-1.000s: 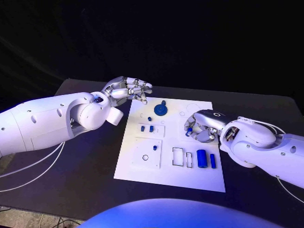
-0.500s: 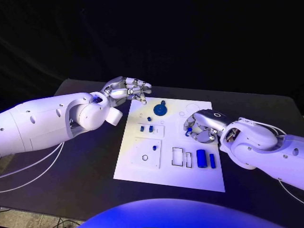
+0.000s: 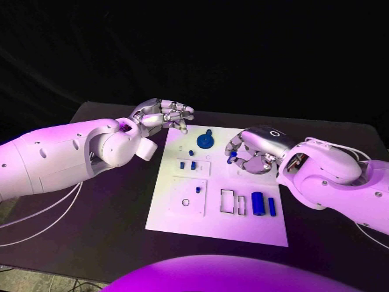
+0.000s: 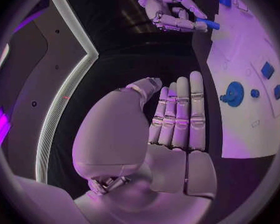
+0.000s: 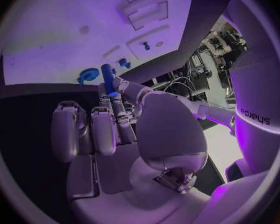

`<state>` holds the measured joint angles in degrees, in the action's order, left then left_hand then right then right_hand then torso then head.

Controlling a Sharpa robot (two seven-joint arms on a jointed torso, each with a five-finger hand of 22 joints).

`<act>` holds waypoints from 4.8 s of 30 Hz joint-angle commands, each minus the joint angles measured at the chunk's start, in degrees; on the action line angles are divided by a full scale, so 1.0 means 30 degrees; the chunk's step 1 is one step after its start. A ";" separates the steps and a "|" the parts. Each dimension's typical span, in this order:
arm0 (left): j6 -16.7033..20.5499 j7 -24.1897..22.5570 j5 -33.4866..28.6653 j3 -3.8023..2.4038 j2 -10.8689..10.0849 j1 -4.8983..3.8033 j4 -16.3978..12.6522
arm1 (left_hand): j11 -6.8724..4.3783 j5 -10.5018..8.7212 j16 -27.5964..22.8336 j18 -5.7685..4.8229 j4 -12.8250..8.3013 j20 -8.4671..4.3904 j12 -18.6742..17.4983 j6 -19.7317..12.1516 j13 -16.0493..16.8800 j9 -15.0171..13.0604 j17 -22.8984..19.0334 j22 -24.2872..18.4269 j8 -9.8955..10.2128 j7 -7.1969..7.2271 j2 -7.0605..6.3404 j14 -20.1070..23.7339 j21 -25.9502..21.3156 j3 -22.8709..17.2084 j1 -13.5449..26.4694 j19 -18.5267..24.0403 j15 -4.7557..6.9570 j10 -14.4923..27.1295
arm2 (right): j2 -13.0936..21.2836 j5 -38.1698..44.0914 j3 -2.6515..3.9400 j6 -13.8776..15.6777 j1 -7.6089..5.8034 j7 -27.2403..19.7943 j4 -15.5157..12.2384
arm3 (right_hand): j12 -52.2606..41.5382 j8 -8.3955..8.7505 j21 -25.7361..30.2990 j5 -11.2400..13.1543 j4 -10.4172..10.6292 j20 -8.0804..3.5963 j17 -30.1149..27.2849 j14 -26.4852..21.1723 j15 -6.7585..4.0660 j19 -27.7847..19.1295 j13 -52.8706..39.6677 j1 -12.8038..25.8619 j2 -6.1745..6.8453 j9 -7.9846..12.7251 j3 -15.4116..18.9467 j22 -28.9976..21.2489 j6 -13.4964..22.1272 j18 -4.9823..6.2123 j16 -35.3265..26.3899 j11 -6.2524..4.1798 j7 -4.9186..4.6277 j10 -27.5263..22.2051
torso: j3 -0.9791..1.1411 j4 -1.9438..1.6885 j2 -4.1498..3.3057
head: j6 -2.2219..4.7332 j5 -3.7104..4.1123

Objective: Assemble the parts on the task board

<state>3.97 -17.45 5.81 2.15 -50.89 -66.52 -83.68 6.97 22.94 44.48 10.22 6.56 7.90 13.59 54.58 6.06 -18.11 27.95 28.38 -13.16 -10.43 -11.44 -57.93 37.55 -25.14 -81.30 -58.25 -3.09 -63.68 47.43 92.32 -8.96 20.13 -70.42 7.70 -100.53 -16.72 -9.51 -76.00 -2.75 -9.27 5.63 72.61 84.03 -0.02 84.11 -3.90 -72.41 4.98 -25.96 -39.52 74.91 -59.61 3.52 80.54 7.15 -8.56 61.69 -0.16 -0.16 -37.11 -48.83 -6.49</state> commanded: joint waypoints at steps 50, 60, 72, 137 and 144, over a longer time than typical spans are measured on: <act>-0.0094 -0.0496 -0.0114 -0.0010 0.0581 -0.0010 0.0432 | -0.0012 0.0045 0.0014 0.0057 -0.0006 0.0004 -0.0044 -0.0020 0.0069 -0.0016 0.0066 0.0059 0.0117 -0.0135 0.0237 0.0097 -0.0064 0.0170 -0.0006 0.0098 0.0020 0.0024 | -0.4928 0.0591 -0.0370 -0.0301 0.3580 -0.0911 0.1657 | -0.0107 -0.0034 0.0093 -0.0088 -0.0146 -0.0134 -0.0102 0.0775 -0.0100 0.0623 -0.0287 -0.0308 -0.0228 -0.0025 -0.0013 0.2701 -0.0028 -0.0177 0.0036 -0.0884 -0.0076 0.1081 | 0.0005 -0.0011 -0.0043 | -0.0167 -0.0643; -0.0097 -0.0473 -0.0114 -0.0010 0.0564 -0.0010 0.0417 | -0.0012 0.0045 0.0014 0.0057 -0.0006 0.0004 -0.0044 -0.0020 0.0069 -0.0016 0.0066 0.0059 0.0117 -0.0135 0.0237 0.0097 -0.0064 0.0170 -0.0006 0.0098 0.0020 0.0024 | -0.5180 0.0644 -0.0424 -0.0536 0.3730 -0.0851 0.1951 | -0.0107 -0.0034 0.0093 -0.0088 -0.0146 -0.0134 -0.0102 0.0775 -0.0100 0.0623 -0.0287 -0.0308 -0.0228 -0.0025 -0.0013 0.2701 -0.0028 -0.0177 0.0036 -0.0884 -0.0076 0.1081 | 0.0010 -0.0018 -0.0050 | -0.0285 -0.0708; -0.0126 -0.0422 -0.0114 -0.0010 0.0554 -0.0012 0.0411 | -0.0016 0.0043 0.0019 0.0058 -0.0001 0.0007 -0.0038 0.0013 0.0082 -0.0029 0.0081 0.0065 0.0113 -0.0127 0.0242 0.0110 -0.0066 0.0186 -0.0007 0.0107 0.0021 0.0016 | -0.5392 0.1137 -0.0468 -0.1128 0.3777 -0.0514 0.2221 | -0.0061 -0.0026 0.0211 -0.0076 -0.0157 -0.0130 -0.0198 0.0750 -0.0083 0.0586 -0.0297 -0.0243 -0.0209 -0.0035 0.0029 0.2652 0.0029 -0.0154 -0.0018 -0.0858 -0.0102 0.1049 | -0.0005 -0.0018 -0.0033 | -0.0290 -0.0711; -0.0196 -0.0328 -0.0117 0.0199 0.0403 0.0015 0.0458 | -0.0007 0.0045 0.0030 0.0058 0.0018 0.0013 -0.0052 0.0016 0.0096 -0.0038 0.0109 0.0076 0.0138 -0.0134 0.0245 0.0124 -0.0069 0.0214 -0.0002 0.0119 0.0016 0.0047 | 0.6550 -0.9115 -0.0561 0.1206 0.2461 0.2064 -0.2492 | -1.3642 -0.1585 -0.1152 -0.1333 0.3489 -0.0764 0.1137 0.1143 -0.0790 0.1126 -1.3731 0.3031 0.1928 -0.1585 0.5474 0.3528 0.1731 -0.0445 0.0950 -0.1747 0.0625 0.2188 | -0.0083 0.0338 0.0439 | -0.0099 0.1143; -0.0199 -0.0340 -0.0117 0.0203 0.0364 0.0020 0.0428 | -0.0011 0.0044 0.0031 0.0056 0.0025 0.0017 -0.0051 0.0044 0.0104 -0.0049 0.0118 0.0078 0.0131 -0.0122 0.0246 0.0138 -0.0075 0.0227 0.0002 0.0129 0.0012 0.0046 | 0.6169 -0.8252 -0.0602 0.1789 0.2829 0.2773 -0.2667 | -1.4931 -0.1705 -0.1386 -0.1450 0.3783 -0.0772 0.1508 0.1207 -0.0798 0.1179 -1.5547 0.3130 0.2002 -0.1695 0.5809 0.3655 0.1838 -0.0491 0.1156 -0.1758 0.0649 0.2794 | -0.0074 0.0325 0.0417 | -0.0113 0.1081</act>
<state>4.01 -17.72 5.80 2.79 -49.84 -66.45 -82.25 6.96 22.94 44.49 10.21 6.55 7.90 13.59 54.58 6.32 -18.21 28.22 28.55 -12.96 -10.43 -11.44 -57.93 37.55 -24.83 -81.30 -58.25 -3.09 -63.69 66.13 65.00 -10.77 24.23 -62.03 13.23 -108.41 -61.32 -14.40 -79.98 -6.78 1.99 3.69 74.97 84.13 -1.97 84.00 -50.47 -63.25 10.64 -31.00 -22.29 74.91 -54.55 2.61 83.82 1.89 -6.65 69.80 -0.40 0.83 -35.83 -49.15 -3.09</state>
